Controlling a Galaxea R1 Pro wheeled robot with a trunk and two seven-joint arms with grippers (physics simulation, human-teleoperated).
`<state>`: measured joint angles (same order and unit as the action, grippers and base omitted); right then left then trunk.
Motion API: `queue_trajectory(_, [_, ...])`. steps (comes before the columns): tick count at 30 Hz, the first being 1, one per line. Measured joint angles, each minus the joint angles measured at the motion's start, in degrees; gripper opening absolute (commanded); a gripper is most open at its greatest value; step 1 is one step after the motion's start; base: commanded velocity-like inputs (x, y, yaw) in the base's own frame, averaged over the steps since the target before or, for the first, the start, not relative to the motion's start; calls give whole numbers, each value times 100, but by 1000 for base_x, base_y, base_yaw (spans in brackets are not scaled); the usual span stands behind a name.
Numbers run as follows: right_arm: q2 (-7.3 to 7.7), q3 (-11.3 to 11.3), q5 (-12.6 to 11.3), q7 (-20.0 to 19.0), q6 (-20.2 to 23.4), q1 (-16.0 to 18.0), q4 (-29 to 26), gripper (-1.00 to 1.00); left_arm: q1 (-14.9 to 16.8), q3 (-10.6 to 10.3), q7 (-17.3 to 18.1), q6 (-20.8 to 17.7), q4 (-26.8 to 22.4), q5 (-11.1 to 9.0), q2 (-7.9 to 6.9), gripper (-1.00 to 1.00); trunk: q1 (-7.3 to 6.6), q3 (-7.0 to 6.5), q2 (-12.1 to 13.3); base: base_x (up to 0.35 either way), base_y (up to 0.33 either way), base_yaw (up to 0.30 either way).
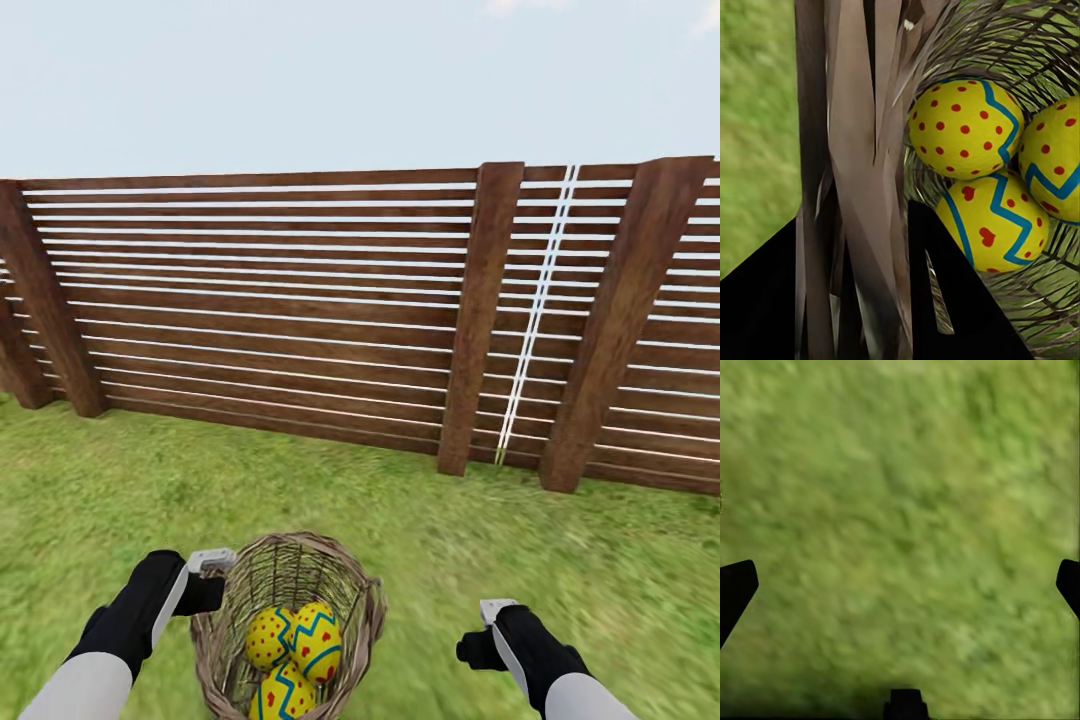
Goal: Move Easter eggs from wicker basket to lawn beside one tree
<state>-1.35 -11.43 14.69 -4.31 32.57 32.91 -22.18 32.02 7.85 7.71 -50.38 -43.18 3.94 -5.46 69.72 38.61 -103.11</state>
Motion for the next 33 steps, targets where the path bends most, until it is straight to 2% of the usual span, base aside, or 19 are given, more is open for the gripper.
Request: queue_trajectory(33, [0,0,1,6,-8,-2,0,100,1,0,0,1,0,3,0,-100,0,117,0,0,0,291])
